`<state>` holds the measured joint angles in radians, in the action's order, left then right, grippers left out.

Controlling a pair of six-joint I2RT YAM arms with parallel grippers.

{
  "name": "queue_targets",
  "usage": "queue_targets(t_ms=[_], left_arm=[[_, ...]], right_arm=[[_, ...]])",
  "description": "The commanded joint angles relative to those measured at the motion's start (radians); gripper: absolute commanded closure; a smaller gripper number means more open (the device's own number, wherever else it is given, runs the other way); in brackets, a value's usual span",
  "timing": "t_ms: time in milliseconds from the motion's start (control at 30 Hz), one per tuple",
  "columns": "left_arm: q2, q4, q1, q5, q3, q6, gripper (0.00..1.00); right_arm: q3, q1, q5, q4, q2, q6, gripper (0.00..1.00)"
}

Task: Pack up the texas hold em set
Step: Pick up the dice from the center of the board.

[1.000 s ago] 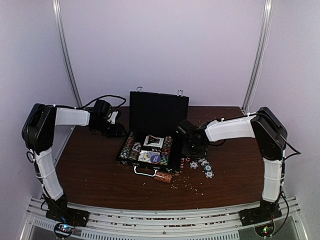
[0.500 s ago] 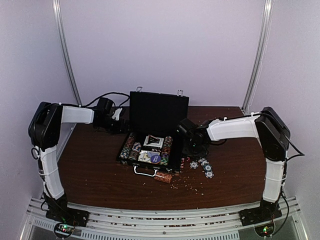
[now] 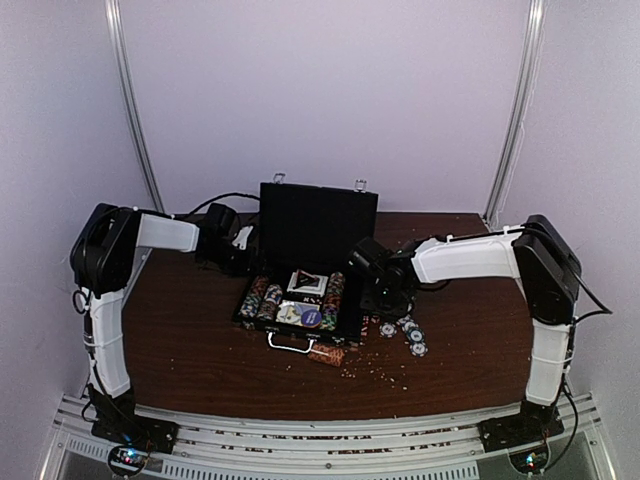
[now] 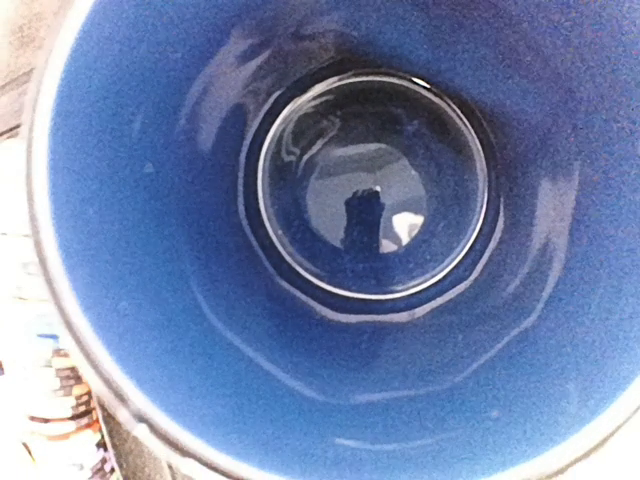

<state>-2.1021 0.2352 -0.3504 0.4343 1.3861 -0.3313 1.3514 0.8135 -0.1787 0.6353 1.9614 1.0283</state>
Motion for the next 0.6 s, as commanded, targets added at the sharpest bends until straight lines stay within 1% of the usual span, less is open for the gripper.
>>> queue_targets(t_ms=[0, 167, 333, 467, 567], left_arm=[[-0.028, -0.018, -0.013, -0.004, 0.020, 0.008, 0.23], [-0.033, 0.000, -0.012, -0.043, 0.001, 0.012, 0.35], [-0.021, 0.010, -0.013, -0.074, -0.026, 0.013, 0.46], [-0.011, 0.010, -0.013, -0.084, -0.041, 0.017, 0.49], [-0.008, 0.010, -0.012, -0.086, -0.048, 0.017, 0.51]], right_arm=[[-0.030, 0.006, 0.007, -0.020, -0.064, 0.010, 0.65], [-0.047, 0.005, 0.027, -0.046, -0.056, 0.009, 0.62], [-0.042, 0.004, 0.040, -0.059, -0.028, 0.006, 0.61], [-0.035, 0.004, 0.044, -0.062, -0.006, 0.009, 0.62], [-0.032, 0.005, 0.049, -0.064, 0.013, 0.009, 0.66]])
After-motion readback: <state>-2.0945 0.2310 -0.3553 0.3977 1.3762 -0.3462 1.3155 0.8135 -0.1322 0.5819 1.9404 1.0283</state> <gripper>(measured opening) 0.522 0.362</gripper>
